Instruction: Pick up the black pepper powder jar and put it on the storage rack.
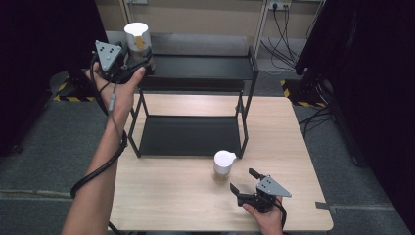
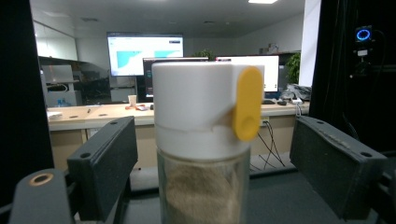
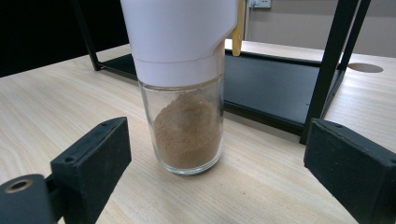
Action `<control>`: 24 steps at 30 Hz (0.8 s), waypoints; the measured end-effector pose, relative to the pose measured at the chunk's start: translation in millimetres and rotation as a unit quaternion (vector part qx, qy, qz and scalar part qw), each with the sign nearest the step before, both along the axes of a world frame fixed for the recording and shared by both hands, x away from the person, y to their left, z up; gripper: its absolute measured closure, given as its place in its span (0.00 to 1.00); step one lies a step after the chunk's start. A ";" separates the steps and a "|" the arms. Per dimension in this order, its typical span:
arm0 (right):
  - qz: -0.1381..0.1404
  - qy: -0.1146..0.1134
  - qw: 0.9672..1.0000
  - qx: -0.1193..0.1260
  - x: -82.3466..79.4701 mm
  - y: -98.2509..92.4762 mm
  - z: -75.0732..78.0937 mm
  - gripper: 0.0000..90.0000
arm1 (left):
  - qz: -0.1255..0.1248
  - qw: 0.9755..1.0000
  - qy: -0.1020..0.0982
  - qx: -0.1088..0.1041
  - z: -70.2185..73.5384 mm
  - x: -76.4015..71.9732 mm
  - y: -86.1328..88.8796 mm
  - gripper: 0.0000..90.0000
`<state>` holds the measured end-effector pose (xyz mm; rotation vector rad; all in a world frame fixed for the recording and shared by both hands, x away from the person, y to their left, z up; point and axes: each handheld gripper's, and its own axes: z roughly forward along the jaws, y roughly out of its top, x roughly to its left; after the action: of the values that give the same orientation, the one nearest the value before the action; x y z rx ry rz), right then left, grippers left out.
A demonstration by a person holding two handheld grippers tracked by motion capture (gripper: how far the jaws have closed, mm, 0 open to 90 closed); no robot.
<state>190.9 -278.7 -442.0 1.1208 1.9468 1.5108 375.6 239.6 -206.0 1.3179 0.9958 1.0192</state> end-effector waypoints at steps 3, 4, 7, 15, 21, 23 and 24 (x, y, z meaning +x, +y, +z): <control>0.000 0.000 1.000 0.000 -0.2 0.2 0.1 0.08 | 0.003 1.000 -0.001 -0.007 -3.5 -3.7 0.4 0.16; -0.001 0.000 1.000 0.000 -0.3 0.3 0.1 0.08 | 0.004 1.000 0.000 -0.007 -4.1 -4.5 1.0 0.16; 0.000 0.001 1.000 0.000 -0.4 0.3 0.3 0.08 | -0.004 1.000 -0.001 -0.012 -7.1 -6.7 4.5 0.16; -0.001 -0.001 1.000 0.000 -0.6 0.4 0.0 0.08 | -0.012 1.000 -0.002 -0.018 -14.6 -15.1 9.6 0.16; -0.001 -0.001 1.000 0.000 -0.6 0.4 0.0 0.08 | -0.016 1.000 -0.002 -0.016 -25.0 -22.0 13.3 0.16; -0.001 -0.001 1.000 0.000 -0.6 0.4 -0.1 0.08 | -0.019 1.000 0.000 -0.015 -28.7 -23.9 14.5 0.16; -0.001 0.000 1.000 0.001 -0.6 0.4 -0.1 0.08 | -0.021 1.000 0.001 -0.016 -30.7 -25.1 15.2 0.16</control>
<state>190.3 -278.3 -442.1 1.1228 1.9433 1.5108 350.5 254.8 -236.7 1.3075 0.9784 0.9673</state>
